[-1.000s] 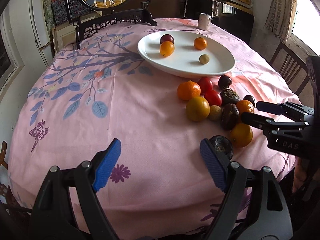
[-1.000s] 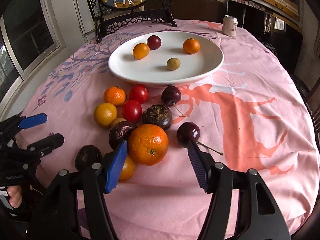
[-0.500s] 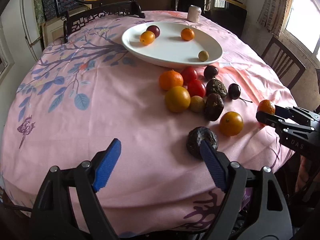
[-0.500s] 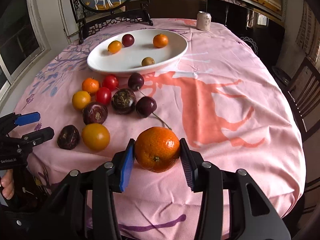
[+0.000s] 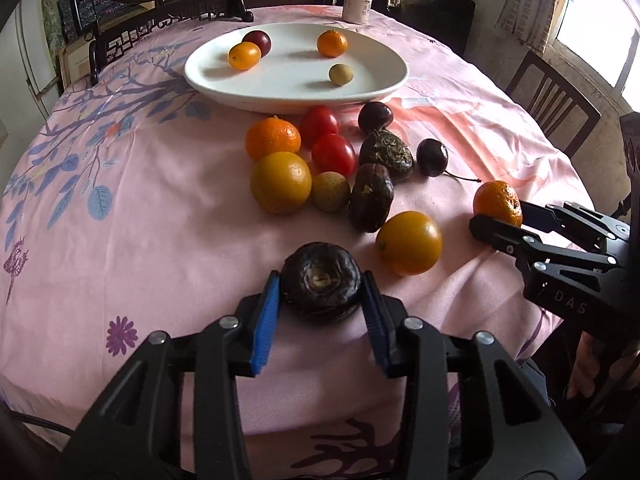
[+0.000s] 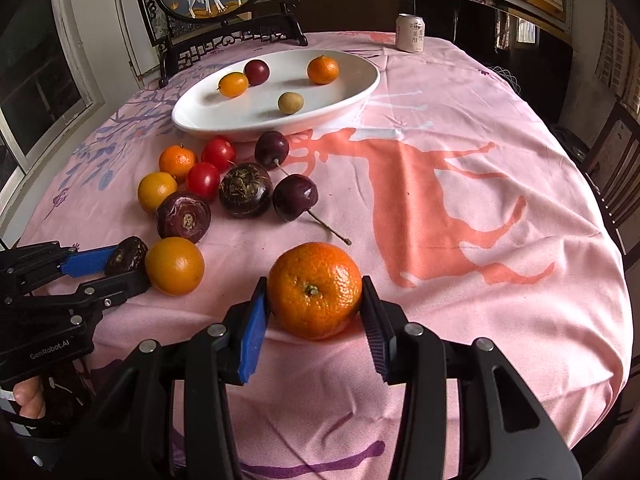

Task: Organize fruits
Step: 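Place the tangerine on the plate with the right gripper while the left places the passion fruit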

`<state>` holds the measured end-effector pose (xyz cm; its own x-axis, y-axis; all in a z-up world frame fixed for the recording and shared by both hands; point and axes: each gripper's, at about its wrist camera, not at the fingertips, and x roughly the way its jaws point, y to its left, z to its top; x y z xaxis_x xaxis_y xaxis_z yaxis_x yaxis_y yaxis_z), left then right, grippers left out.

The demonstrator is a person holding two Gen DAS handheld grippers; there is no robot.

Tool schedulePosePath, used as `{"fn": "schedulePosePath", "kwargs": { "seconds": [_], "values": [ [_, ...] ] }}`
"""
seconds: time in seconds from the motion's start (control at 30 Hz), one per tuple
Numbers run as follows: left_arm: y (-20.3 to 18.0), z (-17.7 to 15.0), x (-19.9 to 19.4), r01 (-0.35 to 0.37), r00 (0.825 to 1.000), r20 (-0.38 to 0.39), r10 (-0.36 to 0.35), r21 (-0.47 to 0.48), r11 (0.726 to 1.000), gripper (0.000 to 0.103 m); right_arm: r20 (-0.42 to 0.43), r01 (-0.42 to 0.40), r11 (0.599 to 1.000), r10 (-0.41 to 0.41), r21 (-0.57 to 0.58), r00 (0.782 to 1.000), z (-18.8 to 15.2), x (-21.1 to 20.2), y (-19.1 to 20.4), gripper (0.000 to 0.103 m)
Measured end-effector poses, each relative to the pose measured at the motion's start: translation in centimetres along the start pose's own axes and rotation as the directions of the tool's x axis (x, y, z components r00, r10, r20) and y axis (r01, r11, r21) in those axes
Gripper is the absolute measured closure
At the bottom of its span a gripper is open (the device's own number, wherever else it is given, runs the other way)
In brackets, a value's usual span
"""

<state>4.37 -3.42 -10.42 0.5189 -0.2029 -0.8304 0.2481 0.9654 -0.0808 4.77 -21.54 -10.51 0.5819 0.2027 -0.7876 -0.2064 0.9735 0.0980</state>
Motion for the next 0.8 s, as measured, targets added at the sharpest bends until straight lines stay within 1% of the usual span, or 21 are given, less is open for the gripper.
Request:
{"fn": "schedulePosePath", "kwargs": {
  "seconds": [0.1, 0.27, 0.47, 0.57, 0.63, 0.73, 0.8],
  "values": [
    [-0.1, 0.0, -0.2, 0.000, 1.000, 0.009, 0.000, 0.005, 1.000, 0.063, 0.005, -0.004, 1.000, 0.004, 0.003, 1.000, 0.0, -0.2, 0.0, 0.058],
    [0.8, 0.3, -1.3, -0.001, 0.999, 0.037, 0.002, -0.019, 1.000, 0.063, 0.027, -0.010, 1.000, 0.010, 0.006, 1.000, 0.1, -1.3, -0.1, 0.058],
    [2.2, 1.9, -2.6, -0.023, 0.997, 0.067, 0.025, -0.031, 0.999, 0.063, 0.037, -0.011, 1.000, 0.011, -0.006, 0.999, 0.8, -1.7, 0.1, 0.058],
    [3.0, 3.9, -3.4, -0.040, 0.995, 0.094, 0.042, -0.027, 0.999, 0.063, 0.061, -0.005, 1.000, 0.006, -0.027, 0.998, 2.2, -2.2, 0.4, 0.058],
    [3.9, 5.6, -3.7, -0.059, 0.992, 0.110, 0.063, -0.035, 0.998, 0.063, 0.078, -0.019, 0.999, 0.021, -0.033, 0.997, 3.2, -2.3, 0.4, 0.058],
    [5.6, 8.6, -2.9, -0.087, 0.991, 0.099, 0.092, -0.059, 0.995, 0.063, 0.068, -0.054, 0.998, 0.056, -0.031, 0.996, 4.8, -1.5, 0.4, 0.058],
    [6.4, 11.2, -2.0, -0.115, 0.989, 0.091, 0.120, -0.058, 0.992, 0.063, 0.066, -0.056, 0.997, 0.059, -0.056, 0.996, 6.6, -0.9, 0.9, 0.058]
  ]
}}
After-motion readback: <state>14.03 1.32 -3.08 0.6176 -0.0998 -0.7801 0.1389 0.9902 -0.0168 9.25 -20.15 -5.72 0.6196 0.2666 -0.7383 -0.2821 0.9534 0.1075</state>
